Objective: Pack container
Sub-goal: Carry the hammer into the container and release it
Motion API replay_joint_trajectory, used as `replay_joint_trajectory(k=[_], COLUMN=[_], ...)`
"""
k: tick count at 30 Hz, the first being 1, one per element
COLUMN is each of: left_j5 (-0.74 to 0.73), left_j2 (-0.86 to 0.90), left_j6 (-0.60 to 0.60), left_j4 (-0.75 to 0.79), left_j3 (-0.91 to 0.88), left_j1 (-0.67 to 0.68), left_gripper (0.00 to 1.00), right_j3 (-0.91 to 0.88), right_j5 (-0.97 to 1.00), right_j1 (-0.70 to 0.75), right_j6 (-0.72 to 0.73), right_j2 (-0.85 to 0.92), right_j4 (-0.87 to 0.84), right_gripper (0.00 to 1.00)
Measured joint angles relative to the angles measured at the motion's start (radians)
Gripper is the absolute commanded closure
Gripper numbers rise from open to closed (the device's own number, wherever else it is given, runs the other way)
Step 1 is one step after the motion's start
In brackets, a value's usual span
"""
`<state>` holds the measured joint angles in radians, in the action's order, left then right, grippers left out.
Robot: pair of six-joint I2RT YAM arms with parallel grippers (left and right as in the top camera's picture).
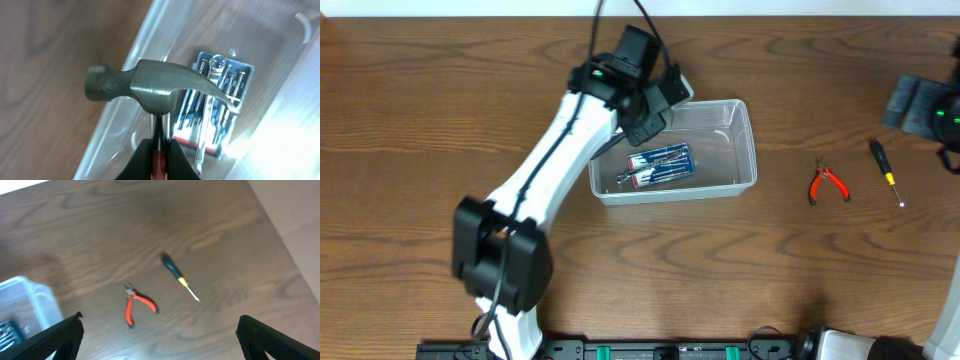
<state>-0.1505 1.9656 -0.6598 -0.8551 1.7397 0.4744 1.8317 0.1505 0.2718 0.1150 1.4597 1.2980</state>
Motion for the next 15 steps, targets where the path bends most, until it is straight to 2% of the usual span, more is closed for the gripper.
replay_joint_trajectory(k=[5, 15], left_j5=[0.0, 0.0], left_j2=[0.092, 0.163], left_j6=[-0.008, -0.026], left_j4=[0.022, 0.072], left_j3=[0.0, 0.0], left_j1=[0.01, 0.016], left_gripper=[0.94, 0.94], right_j3=[0.0, 0.0], right_j5=[-0.035, -0.069], right_j1=[0.084, 0.092], right_j6=[0.011, 0.012], right_j2=[0.0, 0.0], right_j4=[0.003, 0.015], right_gripper=[0.01, 0.01])
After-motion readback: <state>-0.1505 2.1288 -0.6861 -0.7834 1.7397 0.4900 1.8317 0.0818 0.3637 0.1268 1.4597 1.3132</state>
